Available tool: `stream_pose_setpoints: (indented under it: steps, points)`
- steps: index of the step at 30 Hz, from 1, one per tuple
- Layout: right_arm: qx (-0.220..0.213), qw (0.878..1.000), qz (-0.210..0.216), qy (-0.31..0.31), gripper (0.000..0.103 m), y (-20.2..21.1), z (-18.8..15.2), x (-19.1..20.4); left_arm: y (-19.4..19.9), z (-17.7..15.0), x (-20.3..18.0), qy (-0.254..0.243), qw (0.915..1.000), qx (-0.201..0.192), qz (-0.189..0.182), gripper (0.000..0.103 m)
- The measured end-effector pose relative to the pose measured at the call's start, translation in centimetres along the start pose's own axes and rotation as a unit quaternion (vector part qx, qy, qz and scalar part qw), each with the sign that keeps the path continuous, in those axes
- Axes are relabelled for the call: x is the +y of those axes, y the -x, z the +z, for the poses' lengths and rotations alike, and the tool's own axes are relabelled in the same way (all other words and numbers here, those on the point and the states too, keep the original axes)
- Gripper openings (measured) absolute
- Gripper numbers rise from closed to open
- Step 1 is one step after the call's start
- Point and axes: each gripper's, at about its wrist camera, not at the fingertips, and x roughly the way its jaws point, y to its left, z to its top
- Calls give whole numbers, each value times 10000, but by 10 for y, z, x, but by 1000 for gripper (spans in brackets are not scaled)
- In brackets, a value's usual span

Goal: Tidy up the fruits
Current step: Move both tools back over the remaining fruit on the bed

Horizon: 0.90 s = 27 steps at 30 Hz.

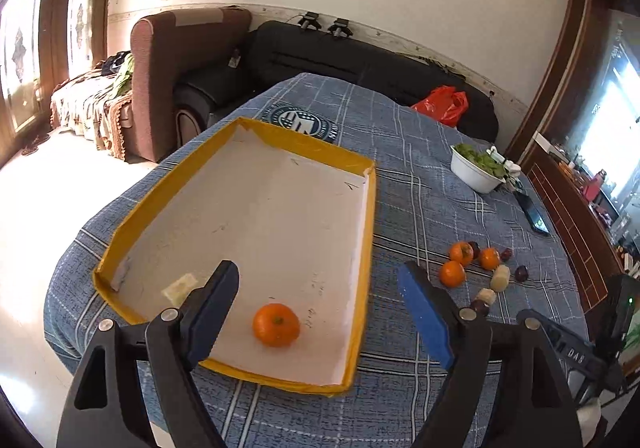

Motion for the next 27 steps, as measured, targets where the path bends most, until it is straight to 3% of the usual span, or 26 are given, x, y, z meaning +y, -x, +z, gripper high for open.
stream_pose_setpoints:
  steps: [5, 12, 16, 22, 27]
  points:
    - [-162, 9980, -246, -557, 62, 16, 9, -45, -22, -10, -32, -324, 9990, 261, -180, 81]
    - [-110, 9982, -218, -540, 62, -2, 15, -43, -35, -17, -44, -455, 9974, 492, -252, 81]
    - [-358, 9979, -326, -440, 62, -11, 25, -49, -11, -11, -41, -346, 9987, 272, -246, 81]
    - [-654, 9901, -682, -1037, 62, -4, 44, -70, 36, 1, -10, -212, 9997, -121, -37, 82]
    - [-1106, 9826, -1257, -809, 62, 22, 61, -47, 47, 13, 23, 163, 9995, -263, 21, 82]
